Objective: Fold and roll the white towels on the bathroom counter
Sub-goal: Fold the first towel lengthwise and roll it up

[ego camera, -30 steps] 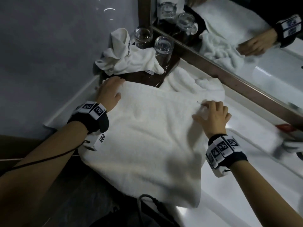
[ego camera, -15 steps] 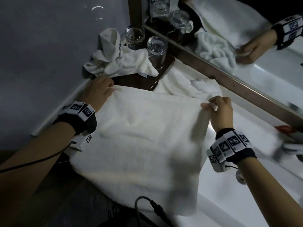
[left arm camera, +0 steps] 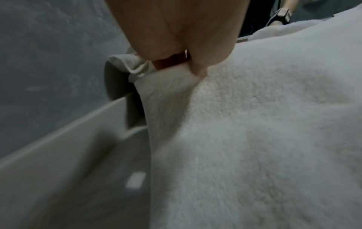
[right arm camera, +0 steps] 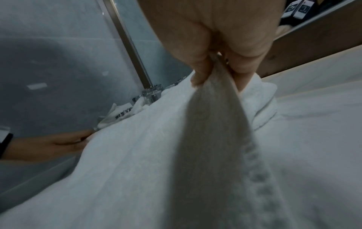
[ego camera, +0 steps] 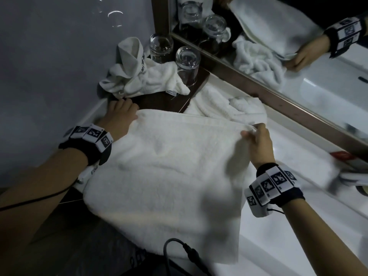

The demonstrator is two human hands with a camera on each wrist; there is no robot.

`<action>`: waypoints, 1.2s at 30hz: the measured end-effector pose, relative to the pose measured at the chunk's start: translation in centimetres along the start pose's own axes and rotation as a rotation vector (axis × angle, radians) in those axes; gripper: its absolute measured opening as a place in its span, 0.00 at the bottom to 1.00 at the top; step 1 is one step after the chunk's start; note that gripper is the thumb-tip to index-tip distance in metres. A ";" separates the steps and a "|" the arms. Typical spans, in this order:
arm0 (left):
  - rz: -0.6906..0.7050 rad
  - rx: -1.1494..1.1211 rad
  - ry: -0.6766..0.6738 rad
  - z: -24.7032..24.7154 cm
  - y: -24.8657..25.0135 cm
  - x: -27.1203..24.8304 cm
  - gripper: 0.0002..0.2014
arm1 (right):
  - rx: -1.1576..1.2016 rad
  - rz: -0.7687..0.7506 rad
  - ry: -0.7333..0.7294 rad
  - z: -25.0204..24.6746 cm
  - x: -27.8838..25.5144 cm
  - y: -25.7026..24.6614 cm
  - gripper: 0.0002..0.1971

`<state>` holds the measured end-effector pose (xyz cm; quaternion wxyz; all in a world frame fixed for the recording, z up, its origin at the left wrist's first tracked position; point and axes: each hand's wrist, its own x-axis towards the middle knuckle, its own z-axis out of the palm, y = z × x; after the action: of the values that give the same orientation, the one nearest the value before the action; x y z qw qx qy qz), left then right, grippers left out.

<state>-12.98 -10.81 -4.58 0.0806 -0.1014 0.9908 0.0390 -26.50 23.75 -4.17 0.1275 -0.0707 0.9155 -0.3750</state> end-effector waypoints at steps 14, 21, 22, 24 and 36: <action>-0.016 -0.225 -0.345 -5.6 -2.0 -2.8 0.21 | -0.047 -0.095 0.013 -4.0 0.6 -1.2 0.10; -0.029 -0.432 0.043 -9.7 -2.5 -1.8 0.24 | 0.120 -0.123 0.100 -6.0 2.5 -4.3 0.13; -0.013 -0.337 0.025 -10.0 -2.7 -1.6 0.23 | 0.119 -0.117 0.098 -6.1 2.5 -4.4 0.13; -0.010 -0.179 0.044 -10.4 -2.9 -1.4 0.16 | 0.085 -0.132 0.089 -5.9 2.5 -4.4 0.13; 0.146 -0.329 0.058 -7.0 -2.4 -10.6 0.05 | 0.247 -0.118 -0.086 -6.9 -4.0 -0.9 0.05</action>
<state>-3.30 -11.71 3.97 0.0311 -0.0422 0.9777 0.2034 -24.56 28.62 1.89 0.1521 -0.1240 0.8504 -0.4882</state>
